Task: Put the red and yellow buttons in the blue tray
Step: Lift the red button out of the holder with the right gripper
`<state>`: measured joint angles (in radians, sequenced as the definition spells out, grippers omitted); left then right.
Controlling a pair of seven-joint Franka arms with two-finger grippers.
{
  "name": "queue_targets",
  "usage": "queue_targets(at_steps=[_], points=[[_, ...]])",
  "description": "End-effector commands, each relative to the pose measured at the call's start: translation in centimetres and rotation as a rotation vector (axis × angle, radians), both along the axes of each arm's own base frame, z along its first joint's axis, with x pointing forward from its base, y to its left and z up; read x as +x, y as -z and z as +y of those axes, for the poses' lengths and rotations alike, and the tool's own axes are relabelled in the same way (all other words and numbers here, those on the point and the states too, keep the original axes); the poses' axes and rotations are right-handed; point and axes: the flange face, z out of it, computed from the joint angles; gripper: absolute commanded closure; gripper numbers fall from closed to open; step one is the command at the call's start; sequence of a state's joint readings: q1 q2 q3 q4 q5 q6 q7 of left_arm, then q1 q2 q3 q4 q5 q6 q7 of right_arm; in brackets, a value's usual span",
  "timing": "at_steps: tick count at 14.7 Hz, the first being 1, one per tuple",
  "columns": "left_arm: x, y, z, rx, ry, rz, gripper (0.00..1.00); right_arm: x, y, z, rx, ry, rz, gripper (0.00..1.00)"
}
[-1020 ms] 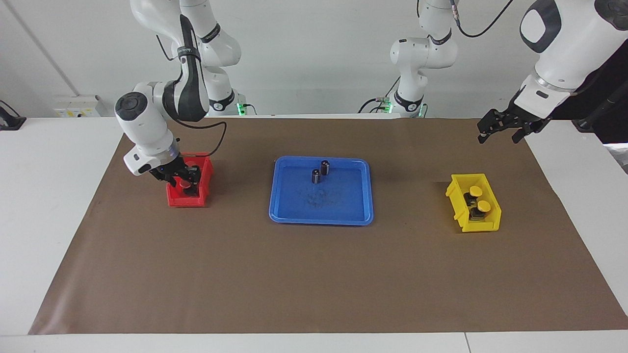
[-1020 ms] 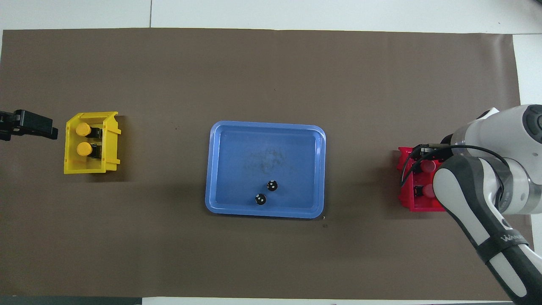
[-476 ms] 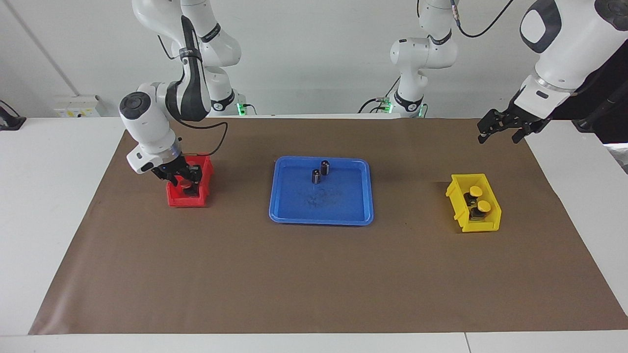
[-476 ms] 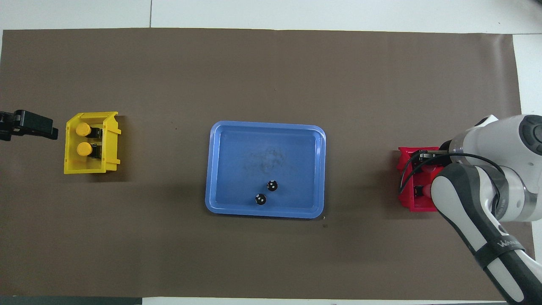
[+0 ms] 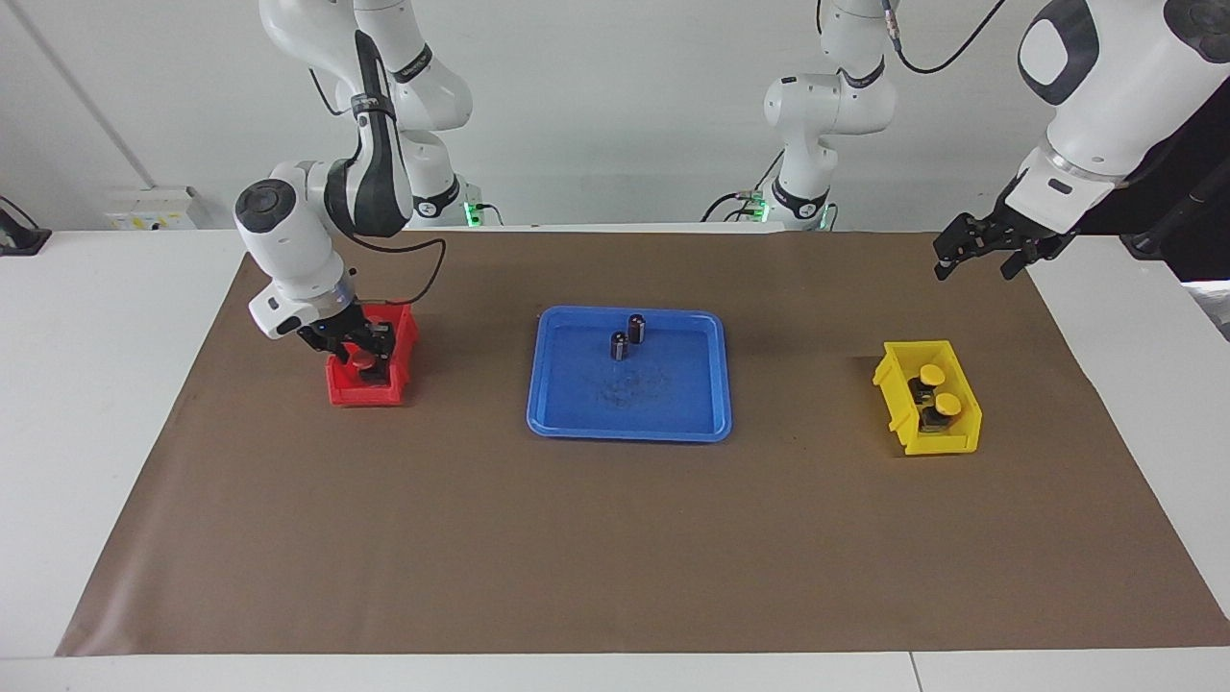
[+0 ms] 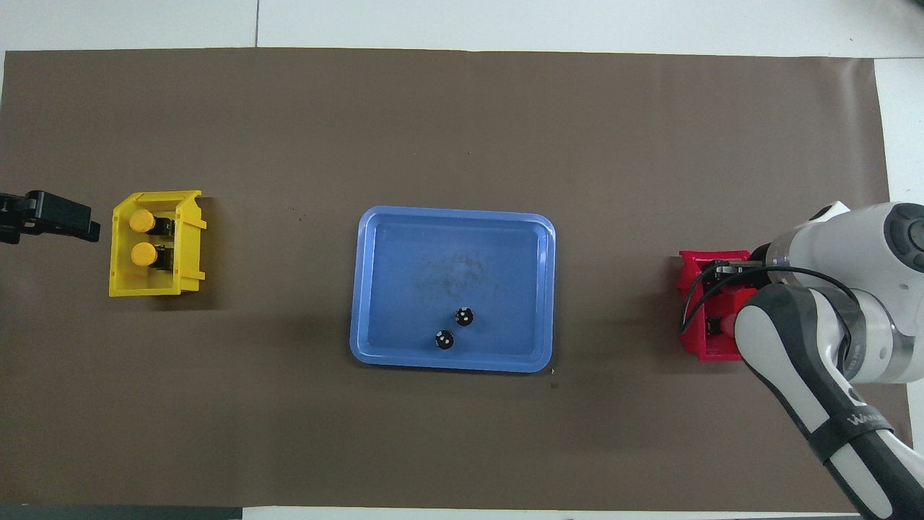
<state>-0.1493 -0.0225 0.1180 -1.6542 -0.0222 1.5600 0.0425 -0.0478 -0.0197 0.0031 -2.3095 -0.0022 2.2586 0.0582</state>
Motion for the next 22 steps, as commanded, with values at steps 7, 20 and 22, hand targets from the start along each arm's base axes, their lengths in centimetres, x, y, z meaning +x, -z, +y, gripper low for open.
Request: queue_targets(at_steps=[7, 20, 22], points=[[-0.4, 0.0, 0.8, -0.009, -0.008, 0.004, 0.0, -1.1, -0.1, -0.6, 0.016, -0.004, -0.017, 0.65], [-0.5, 0.1, 1.9, -0.009, -0.029, 0.011, 0.0, 7.8, -15.1, 8.1, 0.023, -0.119, 0.043, 0.71], [-0.3, 0.0, 2.2, -0.008, -0.045, -0.002, 0.0, 8.7, -16.1, 15.8, 0.025, -0.135, 0.008, 0.71]])
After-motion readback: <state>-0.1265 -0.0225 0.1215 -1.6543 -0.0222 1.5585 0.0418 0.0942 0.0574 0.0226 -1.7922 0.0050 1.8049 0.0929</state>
